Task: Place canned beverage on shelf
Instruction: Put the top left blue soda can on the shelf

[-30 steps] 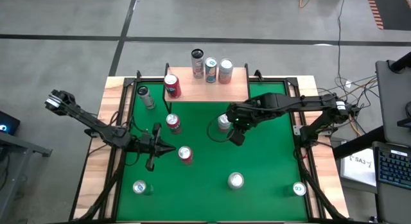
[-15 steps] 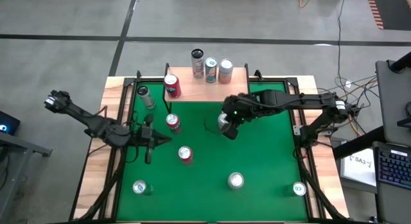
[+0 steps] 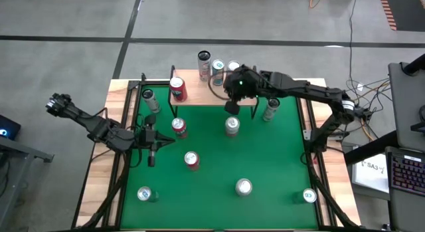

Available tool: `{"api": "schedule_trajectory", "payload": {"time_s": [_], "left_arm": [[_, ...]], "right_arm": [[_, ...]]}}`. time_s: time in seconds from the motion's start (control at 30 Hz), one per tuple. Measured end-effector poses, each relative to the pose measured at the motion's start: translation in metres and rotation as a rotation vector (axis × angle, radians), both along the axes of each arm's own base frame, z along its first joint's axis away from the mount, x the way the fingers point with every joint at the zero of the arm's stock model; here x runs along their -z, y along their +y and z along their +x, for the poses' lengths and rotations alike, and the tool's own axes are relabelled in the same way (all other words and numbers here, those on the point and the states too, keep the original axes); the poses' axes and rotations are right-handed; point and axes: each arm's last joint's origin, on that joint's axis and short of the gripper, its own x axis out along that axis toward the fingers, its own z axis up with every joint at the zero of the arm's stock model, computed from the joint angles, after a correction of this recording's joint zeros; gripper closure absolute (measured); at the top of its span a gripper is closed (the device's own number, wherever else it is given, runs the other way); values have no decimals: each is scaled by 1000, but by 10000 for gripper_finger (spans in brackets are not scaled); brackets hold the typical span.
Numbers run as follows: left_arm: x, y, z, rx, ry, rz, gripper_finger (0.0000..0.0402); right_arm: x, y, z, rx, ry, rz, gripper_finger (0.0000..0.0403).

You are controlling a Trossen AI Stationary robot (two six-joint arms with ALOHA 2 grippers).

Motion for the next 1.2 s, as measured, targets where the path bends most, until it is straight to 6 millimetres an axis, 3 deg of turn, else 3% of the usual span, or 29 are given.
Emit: {"api": "schedule_trajectory", "payload": {"time_s": [0.2,0.5,0.8,0.93,1.2], "left_arm": [[2,0,1,-23,-1,-44,402],[6,-1,2,-92,19,-195,402],[-28,6,-11,-170,95,-271,402],[-31,6,-10,-164,92,-266,402],[-28,3,-4,-187,104,-233,402]], "right_arm": [[0,-10,-1,49,-27,24,394],[3,10,1,-55,9,95,394],[13,10,-2,-53,90,123,394],[14,9,3,-59,50,114,394],[4,-26,5,-10,-48,-43,394]]}}
